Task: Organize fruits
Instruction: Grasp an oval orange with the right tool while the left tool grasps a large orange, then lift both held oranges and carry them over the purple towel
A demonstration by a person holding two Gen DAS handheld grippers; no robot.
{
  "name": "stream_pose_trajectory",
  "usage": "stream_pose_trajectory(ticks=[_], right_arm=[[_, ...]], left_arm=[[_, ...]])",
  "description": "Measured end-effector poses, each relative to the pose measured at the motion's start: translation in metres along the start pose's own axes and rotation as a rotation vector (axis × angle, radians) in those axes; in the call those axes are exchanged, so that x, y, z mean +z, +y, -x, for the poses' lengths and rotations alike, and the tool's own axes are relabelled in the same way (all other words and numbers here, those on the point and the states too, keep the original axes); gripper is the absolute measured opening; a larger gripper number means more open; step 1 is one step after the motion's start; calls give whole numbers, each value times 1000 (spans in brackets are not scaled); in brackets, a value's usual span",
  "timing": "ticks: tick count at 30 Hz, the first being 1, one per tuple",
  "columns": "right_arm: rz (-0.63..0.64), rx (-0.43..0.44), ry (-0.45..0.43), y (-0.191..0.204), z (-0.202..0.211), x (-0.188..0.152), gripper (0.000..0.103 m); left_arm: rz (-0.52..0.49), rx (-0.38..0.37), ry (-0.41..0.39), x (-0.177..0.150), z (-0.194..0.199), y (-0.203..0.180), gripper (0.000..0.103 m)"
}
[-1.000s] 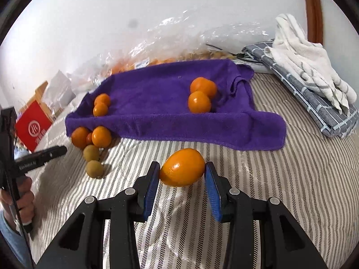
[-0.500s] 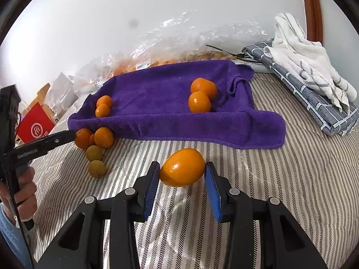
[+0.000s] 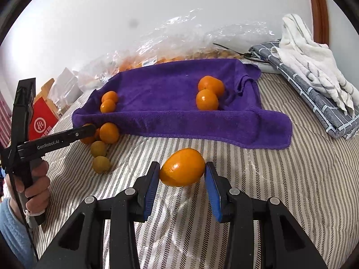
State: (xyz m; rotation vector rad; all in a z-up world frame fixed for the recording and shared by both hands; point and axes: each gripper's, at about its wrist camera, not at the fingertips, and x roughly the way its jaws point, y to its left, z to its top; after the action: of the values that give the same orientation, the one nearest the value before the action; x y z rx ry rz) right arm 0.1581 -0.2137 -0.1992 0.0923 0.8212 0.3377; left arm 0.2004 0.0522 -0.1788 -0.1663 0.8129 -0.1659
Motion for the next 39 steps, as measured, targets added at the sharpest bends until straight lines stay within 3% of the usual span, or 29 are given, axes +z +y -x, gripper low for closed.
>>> stream_pose_trajectory(ticks=[32,39], right_arm=[[-43,36,-41,-5,8,1,41],[-27,-9,-34,0,16,-2,41]], left_arm=[[19,-22,-118,3,28,3,39],[15,-9,-150,4,36,2,39]])
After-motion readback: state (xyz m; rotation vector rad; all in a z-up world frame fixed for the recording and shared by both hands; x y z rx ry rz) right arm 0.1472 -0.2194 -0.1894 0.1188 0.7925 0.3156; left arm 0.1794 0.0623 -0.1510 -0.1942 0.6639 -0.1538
